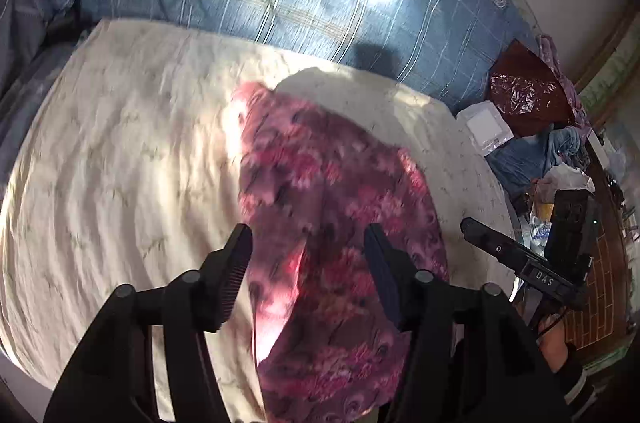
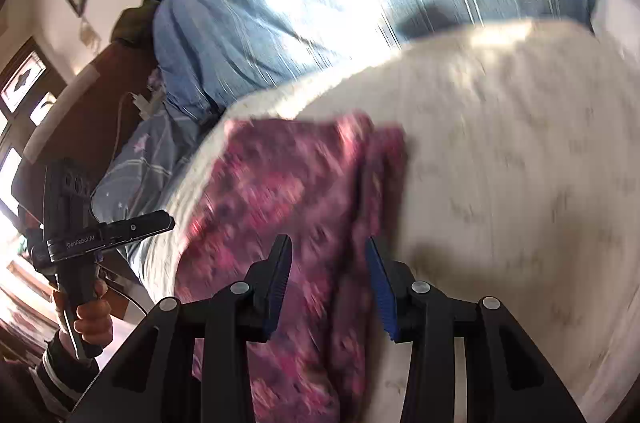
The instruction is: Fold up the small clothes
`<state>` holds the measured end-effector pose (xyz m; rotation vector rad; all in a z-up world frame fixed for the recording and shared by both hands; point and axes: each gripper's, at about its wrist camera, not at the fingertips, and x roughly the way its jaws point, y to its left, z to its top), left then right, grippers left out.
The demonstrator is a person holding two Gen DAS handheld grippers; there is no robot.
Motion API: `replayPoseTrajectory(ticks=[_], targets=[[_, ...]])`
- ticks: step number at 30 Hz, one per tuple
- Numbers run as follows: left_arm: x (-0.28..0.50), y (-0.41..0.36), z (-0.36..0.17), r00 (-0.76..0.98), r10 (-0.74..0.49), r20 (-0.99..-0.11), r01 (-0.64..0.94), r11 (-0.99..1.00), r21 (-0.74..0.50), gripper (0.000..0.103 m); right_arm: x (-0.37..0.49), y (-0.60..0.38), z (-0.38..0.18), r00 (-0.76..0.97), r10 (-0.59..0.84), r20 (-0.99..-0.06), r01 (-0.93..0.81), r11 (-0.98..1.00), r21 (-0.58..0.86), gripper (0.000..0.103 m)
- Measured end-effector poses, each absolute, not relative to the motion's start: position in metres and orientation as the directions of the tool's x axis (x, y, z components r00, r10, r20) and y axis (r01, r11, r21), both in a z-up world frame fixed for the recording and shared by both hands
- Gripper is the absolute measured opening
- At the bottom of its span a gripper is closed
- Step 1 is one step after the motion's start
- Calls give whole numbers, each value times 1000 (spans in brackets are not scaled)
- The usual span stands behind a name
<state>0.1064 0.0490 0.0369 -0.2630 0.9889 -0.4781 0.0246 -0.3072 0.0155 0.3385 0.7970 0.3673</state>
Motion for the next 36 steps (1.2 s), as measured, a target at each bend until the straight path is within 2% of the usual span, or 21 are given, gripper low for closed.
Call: replayPoseTrajectory(ticks=[3,4,8,9,10,12,15,18,20,21,22,24,26,27,29,30,31,33,36], targets=[[138,31,38,470,-470,-747,288,882,-373,60,47,-296,20,655,463,-598,-236,877,419,36],[149,25,31,458,-460,-760,289,886,-362,60,53,-293,16,655,460,-599,-235,878,417,31],[185,12,-20,400,-360,-843,246,928,-279,60,93,-292,-26,611,387,-690,-155,914,375,22],[194,9,-37,375,-329,-867,240,938,-251,66,102,-294,-39,588,381,-714,-141,917,373,9],[199,10,-46,371,-332,-867,233,937,-259,75,105,-303,-42,610,410,-678,-148,900,410,4],[201,11,-39,381,-356,-853,236,930,-282,75,107,-316,-39,591,457,-665,-114,863,492,2],[191,23,-20,376,-389,-841,262,915,-307,75,92,-322,-19,589,485,-647,-138,849,511,13],[148,37,2,422,-411,-808,350,896,-273,75,51,-312,0,570,538,-621,-255,834,490,14],[118,41,1,421,-404,-812,377,892,-249,76,27,-301,-5,552,525,-648,-288,849,444,22],[108,40,-10,401,-388,-830,372,897,-240,77,19,-297,-17,523,488,-699,-275,873,404,26],[100,37,-26,363,-366,-857,363,902,-232,79,18,-293,-32,494,442,-748,-253,897,363,26],[93,37,-43,375,-360,-854,329,913,-240,84,12,-299,-37,528,457,-716,-228,888,399,26],[87,37,-37,392,-326,-860,306,928,-212,84,13,-303,-30,522,440,-731,-167,893,418,25],[84,37,-31,397,-315,-862,300,932,-202,84,10,-304,-23,532,420,-735,-146,901,409,29],[72,39,-17,439,-290,-850,311,937,-159,84,0,-301,-11,545,357,-759,-131,930,344,31],[63,39,-12,465,-263,-845,317,941,-119,84,-7,-299,-6,549,308,-777,-121,949,291,40],[55,40,-7,490,-238,-839,319,944,-82,84,-15,-298,-3,552,250,-795,-103,967,233,56],[39,44,-3,531,-186,-826,303,953,-20,86,-33,-297,1,559,156,-815,-64,987,145,74],[19,45,-3,574,-124,-809,258,965,36,87,-58,-298,1,553,96,-828,-13,994,106,79]])
